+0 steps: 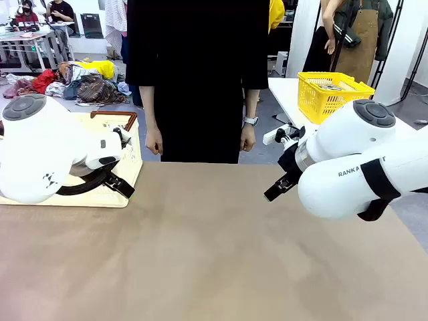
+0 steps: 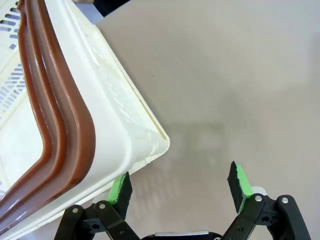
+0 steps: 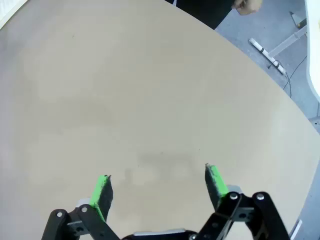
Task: Place the drinks into the Shopping basket.
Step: Pick up one drink and place it into the Shopping basket.
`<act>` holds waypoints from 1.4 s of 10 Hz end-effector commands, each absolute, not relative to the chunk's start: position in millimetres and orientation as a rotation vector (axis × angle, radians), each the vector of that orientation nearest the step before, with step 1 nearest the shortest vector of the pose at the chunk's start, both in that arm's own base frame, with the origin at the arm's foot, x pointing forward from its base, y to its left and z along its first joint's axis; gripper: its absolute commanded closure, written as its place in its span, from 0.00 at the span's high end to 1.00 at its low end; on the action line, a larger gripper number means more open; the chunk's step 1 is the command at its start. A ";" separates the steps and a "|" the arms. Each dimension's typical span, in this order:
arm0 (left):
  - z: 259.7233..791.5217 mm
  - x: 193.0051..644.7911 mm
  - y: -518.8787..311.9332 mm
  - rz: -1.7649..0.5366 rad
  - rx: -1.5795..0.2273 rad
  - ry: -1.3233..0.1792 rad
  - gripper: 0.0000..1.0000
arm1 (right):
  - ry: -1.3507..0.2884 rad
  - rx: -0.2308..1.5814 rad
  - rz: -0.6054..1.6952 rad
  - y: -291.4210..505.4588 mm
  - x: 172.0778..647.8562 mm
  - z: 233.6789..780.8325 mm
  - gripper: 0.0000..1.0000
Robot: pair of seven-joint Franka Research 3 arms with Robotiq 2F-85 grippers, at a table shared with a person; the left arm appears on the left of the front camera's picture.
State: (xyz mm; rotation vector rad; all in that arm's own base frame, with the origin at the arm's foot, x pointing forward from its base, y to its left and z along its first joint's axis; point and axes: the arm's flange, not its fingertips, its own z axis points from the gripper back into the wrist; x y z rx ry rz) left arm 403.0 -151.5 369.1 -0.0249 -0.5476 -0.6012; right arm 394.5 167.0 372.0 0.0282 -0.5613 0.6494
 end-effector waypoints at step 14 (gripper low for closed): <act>370.7 391.7 -152.2 -0.659 -0.094 -0.519 1.00 | -0.461 0.181 0.653 156.6 386.2 374.7 1.00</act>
